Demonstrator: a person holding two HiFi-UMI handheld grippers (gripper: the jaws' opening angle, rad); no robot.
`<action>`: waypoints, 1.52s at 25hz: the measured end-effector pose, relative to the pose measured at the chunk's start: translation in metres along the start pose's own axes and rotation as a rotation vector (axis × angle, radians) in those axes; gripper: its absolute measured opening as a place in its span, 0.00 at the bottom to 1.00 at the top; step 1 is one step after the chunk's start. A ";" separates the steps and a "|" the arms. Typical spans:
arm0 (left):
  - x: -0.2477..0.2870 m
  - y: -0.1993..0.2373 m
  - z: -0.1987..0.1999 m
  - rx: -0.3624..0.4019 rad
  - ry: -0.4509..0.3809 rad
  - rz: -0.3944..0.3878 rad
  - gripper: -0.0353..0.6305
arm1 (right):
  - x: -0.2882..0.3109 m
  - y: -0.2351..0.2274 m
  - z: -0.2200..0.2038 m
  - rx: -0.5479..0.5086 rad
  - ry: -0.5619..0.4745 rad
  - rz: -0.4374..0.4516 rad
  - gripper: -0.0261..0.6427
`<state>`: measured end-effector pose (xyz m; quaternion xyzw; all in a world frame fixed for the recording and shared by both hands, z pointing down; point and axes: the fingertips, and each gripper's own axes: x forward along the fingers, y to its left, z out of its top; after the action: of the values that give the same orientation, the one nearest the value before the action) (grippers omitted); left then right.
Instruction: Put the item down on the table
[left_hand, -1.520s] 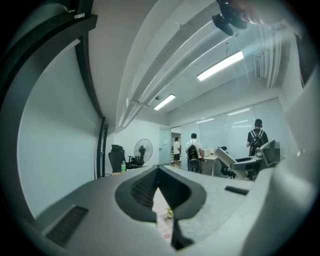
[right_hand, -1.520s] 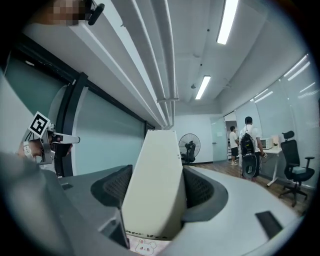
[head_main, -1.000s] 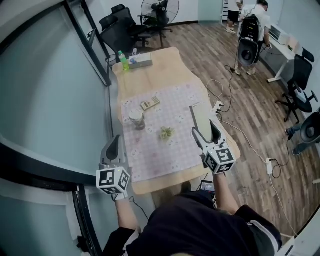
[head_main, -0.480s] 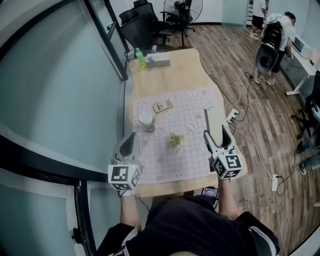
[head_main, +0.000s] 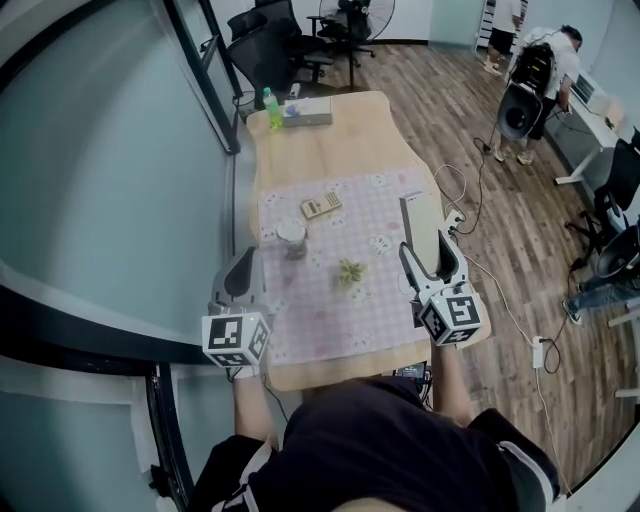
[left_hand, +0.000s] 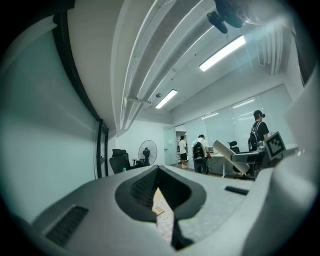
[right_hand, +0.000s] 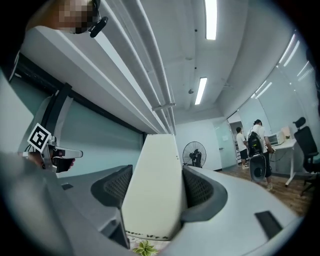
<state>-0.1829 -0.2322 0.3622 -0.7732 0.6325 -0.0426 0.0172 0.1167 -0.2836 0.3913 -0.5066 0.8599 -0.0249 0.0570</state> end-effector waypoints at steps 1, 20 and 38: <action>0.000 0.002 -0.001 -0.001 -0.003 -0.003 0.05 | 0.000 0.002 0.002 -0.004 -0.004 -0.007 0.53; 0.010 -0.003 -0.008 0.009 0.013 -0.081 0.05 | -0.003 0.003 -0.011 -0.007 0.030 -0.057 0.53; -0.025 0.017 -0.027 0.044 0.108 -0.024 0.05 | -0.034 -0.013 -0.393 0.033 0.793 -0.178 0.53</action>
<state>-0.2072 -0.2108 0.3861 -0.7767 0.6222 -0.0982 -0.0003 0.0960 -0.2657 0.7847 -0.5291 0.7675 -0.2372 -0.2734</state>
